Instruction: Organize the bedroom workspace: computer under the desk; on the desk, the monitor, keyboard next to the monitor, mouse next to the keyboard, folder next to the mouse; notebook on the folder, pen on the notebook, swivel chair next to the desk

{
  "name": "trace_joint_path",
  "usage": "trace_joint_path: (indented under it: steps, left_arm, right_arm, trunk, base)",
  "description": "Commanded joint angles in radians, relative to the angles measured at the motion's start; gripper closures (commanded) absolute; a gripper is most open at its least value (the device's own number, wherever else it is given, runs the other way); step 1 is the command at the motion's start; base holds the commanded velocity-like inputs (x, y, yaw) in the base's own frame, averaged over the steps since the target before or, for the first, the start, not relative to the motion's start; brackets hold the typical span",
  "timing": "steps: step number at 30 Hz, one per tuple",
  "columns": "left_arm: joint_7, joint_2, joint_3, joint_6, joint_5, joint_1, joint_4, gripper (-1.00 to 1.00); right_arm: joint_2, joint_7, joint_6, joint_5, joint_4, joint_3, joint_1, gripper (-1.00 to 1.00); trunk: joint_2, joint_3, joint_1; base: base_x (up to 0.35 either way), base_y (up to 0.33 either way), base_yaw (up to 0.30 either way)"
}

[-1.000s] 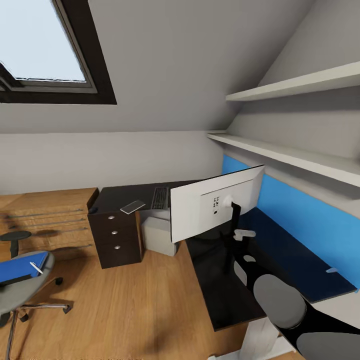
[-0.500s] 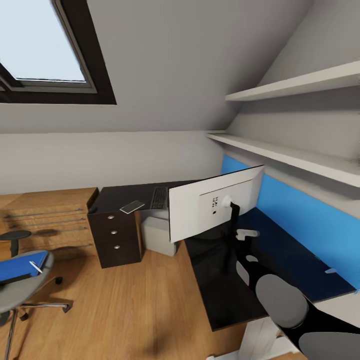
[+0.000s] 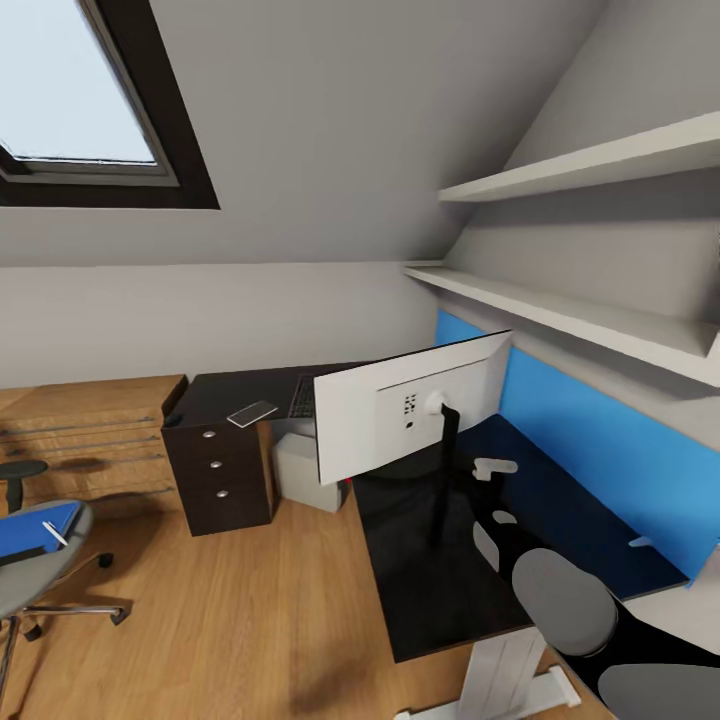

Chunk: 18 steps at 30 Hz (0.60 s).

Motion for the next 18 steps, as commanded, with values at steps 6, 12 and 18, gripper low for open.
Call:
trace_joint_path:
  steps: [6,12,18]
  left_arm:
    - [-0.005,0.0,-0.002,-0.003,0.01,0.0,0.001,-1.0]
    - [-0.005,-0.001,-0.002,-0.003,0.009,0.0,0.009,-1.0]
    - [-0.008,-0.003,-0.004,-0.004,0.007,0.0,0.026,-1.0]
  right_arm:
    - [-0.002,0.0,-0.003,0.01,0.0,-0.008,-0.001,-1.0]
    - [-0.02,0.0,-0.003,0.01,0.005,-0.008,0.0,-1.0]
    - [-0.023,-0.001,0.0,0.008,0.007,-0.009,0.001,-1.0]
  trunk:
    - [-0.001,-0.002,0.0]
    - [-0.001,-0.002,0.0]
    - [-0.001,-0.002,0.0]
  base:
    - [0.0,-0.015,0.0]
    - [0.0,-0.003,0.0]
    - [0.0,0.0,0.0]
